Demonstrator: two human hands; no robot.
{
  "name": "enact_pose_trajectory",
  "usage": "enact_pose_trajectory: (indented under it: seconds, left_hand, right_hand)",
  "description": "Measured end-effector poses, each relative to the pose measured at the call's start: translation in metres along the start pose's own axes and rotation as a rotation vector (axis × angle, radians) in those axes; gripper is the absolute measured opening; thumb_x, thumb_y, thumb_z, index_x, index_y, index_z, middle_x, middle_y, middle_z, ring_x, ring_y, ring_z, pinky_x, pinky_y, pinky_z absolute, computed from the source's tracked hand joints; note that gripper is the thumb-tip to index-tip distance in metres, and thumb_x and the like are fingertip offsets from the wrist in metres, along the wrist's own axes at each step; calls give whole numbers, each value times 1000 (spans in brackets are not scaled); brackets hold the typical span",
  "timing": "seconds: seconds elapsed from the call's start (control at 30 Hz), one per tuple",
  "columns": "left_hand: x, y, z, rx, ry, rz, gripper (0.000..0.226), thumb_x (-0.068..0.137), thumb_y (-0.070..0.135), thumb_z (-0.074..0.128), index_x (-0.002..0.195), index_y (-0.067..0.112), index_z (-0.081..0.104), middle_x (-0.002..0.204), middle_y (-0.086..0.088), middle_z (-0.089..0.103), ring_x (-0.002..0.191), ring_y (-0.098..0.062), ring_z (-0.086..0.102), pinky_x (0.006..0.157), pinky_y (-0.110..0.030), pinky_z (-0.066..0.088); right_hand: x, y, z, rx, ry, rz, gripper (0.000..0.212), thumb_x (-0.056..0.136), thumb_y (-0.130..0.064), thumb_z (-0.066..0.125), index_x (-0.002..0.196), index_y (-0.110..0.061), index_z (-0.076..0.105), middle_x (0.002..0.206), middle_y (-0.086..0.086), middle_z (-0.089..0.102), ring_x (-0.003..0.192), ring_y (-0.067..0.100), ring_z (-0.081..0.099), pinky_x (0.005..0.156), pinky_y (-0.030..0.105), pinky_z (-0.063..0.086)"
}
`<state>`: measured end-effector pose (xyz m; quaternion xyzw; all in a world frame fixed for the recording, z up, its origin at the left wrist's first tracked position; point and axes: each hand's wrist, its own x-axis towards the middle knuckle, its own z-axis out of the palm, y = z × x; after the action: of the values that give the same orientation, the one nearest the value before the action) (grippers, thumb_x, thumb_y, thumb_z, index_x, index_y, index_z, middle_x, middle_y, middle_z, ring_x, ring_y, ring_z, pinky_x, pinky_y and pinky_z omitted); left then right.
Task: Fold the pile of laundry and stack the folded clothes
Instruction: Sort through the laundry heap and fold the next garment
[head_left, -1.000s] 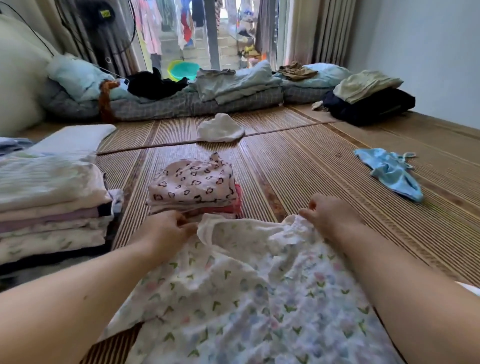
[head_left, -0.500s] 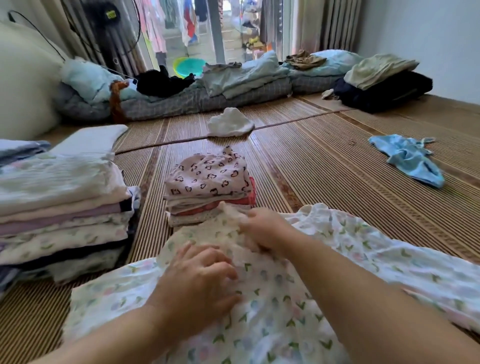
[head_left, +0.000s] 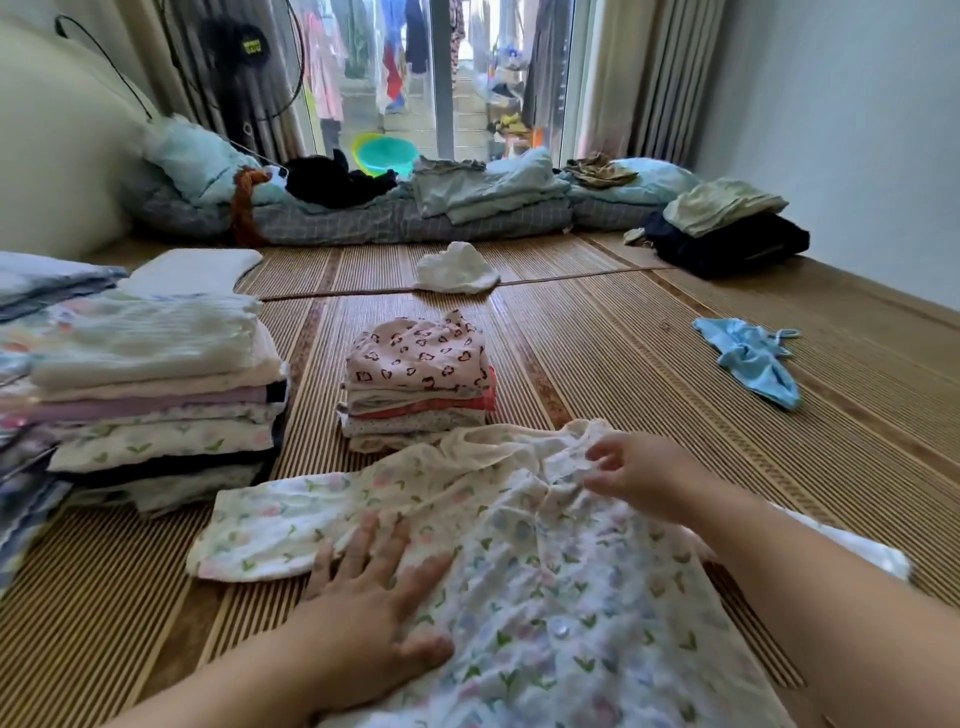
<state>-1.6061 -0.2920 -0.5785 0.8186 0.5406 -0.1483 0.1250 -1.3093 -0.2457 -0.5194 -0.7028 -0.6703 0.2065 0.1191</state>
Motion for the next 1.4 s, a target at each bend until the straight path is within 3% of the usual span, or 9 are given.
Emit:
enact_pose_trajectory:
  seconds: [0.2, 0.37, 0.5, 0.6, 0.7, 0.9, 1.07, 1.2, 1.4]
  left_hand:
    - [-28, 9, 17, 37, 37, 45, 83, 73, 86, 8, 144, 51, -17, 148, 11, -42, 122, -16, -56, 87, -33, -41]
    - [-57, 24, 23, -40, -55, -1, 97, 59, 90, 10, 143, 51, -18, 153, 6, -35, 136, -25, -40, 108, -49, -24]
    - [-76, 30, 18, -153, -100, 21, 106, 46, 94, 19, 144, 58, 2, 155, 15, -14, 144, -22, -19, 115, -54, -3]
    - [-63, 6, -1, -378, 356, -56, 72, 70, 81, 49, 131, 43, 48, 139, 14, 46, 132, -13, 39, 108, -43, 36]
    - [-30, -44, -15, -394, 550, -422, 59, 84, 60, 53, 134, 28, 49, 135, -6, 50, 126, -28, 42, 101, -46, 39]
    - [0, -93, 2, -366, 284, -765, 85, 70, 78, 45, 130, 17, 50, 129, -14, 53, 116, -35, 49, 95, -40, 40]
    - [-5, -95, -16, -637, 393, -703, 24, 77, 27, 73, 75, 5, 66, 74, -12, 64, 70, -29, 58, 58, -31, 40]
    - [-8, -109, -26, -1089, 600, -793, 28, 87, 25, 61, 93, -2, 65, 90, -19, 63, 78, -35, 59, 61, -36, 45]
    - [0, -189, 10, -1695, 624, -800, 48, 77, 37, 67, 110, 4, 62, 102, -19, 71, 87, -34, 71, 74, -53, 58]
  right_hand:
    - [-76, 19, 44, -421, -448, -50, 117, 59, -74, 68, 149, -47, -1, 160, 2, -17, 146, 32, -17, 118, 53, 4]
    - [-109, 30, 54, -444, -470, -20, 122, 59, -75, 67, 146, -48, -14, 156, 2, -29, 141, 35, -28, 117, 59, 2]
    - [-133, 23, 44, -267, -424, -21, 119, 45, -85, 51, 149, -48, 7, 162, 2, -3, 148, 31, -8, 118, 55, 12]
    - [-126, 33, 20, 177, 47, 93, 70, 75, -60, 67, 137, -34, 48, 138, 5, 53, 123, 23, 52, 98, 41, 46]
    - [-111, 72, -4, 115, 398, 462, 57, 85, -45, 63, 134, -19, 52, 129, 16, 54, 115, 32, 51, 93, 42, 46]
    - [-116, 141, -19, 89, 271, 980, 83, 73, -47, 76, 132, 4, 49, 135, 26, 50, 125, 39, 46, 100, 41, 38]
    - [-108, 139, -23, 278, 351, 882, 43, 80, -22, 75, 104, 13, 64, 94, 26, 65, 78, 35, 61, 70, 38, 50]
    - [-109, 135, -44, 741, 582, 807, 33, 89, -9, 60, 115, 11, 54, 49, 14, 52, 29, 21, 48, 26, 20, 36]
    - [-113, 123, -53, 945, 638, 683, 30, 91, -9, 63, 117, -7, 48, 81, 17, 68, 31, 17, 57, 25, 24, 41]
